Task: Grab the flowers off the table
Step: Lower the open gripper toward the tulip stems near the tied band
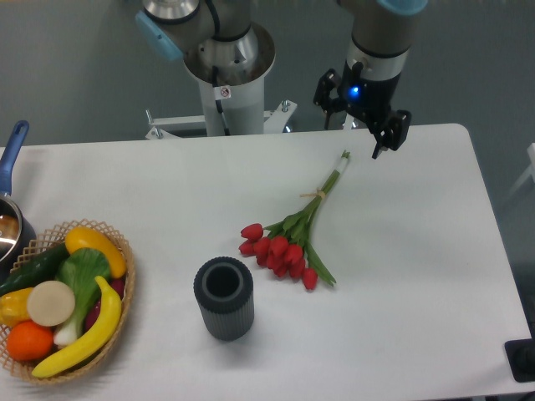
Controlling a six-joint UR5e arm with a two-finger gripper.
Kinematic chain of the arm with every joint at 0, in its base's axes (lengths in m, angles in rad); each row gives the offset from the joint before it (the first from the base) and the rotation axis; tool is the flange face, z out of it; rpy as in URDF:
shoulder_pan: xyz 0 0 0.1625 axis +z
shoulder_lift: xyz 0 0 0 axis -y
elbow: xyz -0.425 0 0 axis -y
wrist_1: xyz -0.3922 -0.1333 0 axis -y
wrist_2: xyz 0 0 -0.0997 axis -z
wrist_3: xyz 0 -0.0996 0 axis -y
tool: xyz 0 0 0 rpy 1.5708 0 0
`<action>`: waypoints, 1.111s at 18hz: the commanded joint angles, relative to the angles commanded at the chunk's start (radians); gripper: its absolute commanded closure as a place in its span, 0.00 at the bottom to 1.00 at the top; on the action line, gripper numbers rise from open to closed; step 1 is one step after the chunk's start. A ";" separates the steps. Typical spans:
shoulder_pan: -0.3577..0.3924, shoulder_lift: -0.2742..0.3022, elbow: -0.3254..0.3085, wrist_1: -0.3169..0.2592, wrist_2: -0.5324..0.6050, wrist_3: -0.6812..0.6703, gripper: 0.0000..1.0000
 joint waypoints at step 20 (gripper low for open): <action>0.032 -0.014 -0.294 0.294 -0.017 -0.031 0.00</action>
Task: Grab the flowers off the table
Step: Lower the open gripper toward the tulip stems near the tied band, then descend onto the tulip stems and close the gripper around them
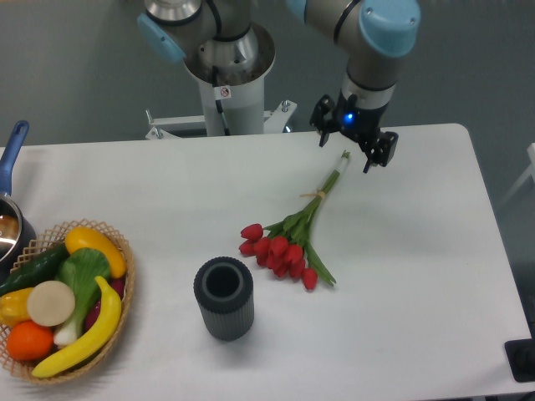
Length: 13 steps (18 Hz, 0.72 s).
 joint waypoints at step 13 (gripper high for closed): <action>-0.064 -0.129 0.004 0.068 -0.026 -0.152 0.00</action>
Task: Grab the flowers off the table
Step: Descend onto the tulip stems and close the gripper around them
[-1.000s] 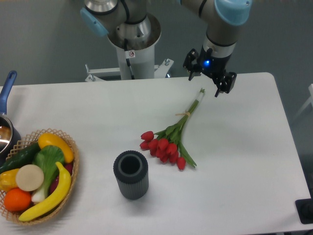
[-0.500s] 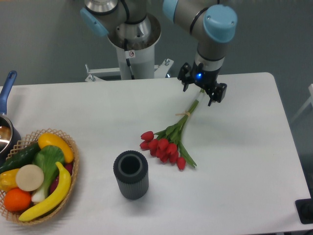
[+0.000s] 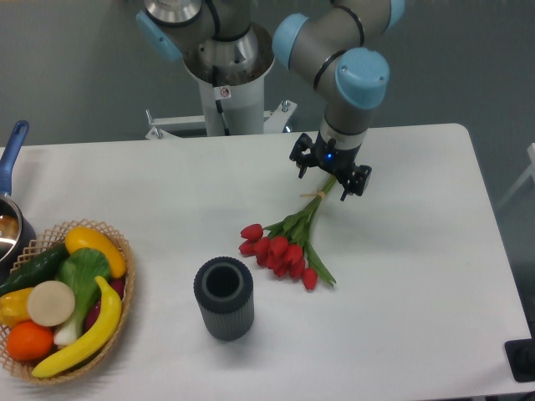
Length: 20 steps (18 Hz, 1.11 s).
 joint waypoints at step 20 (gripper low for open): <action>-0.063 -0.144 0.000 0.127 0.000 -0.022 0.26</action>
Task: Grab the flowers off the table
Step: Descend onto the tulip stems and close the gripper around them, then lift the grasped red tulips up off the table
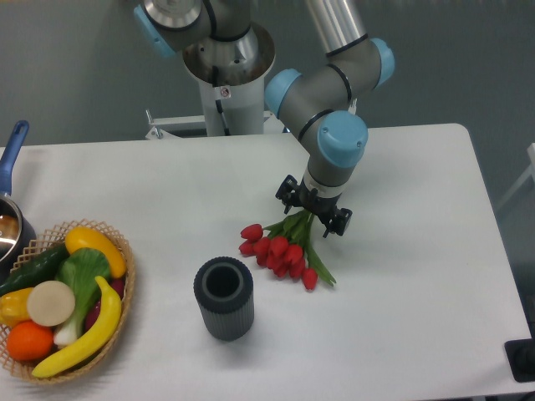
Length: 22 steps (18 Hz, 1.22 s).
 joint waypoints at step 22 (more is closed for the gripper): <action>0.026 0.103 0.182 -0.179 0.012 -0.003 0.98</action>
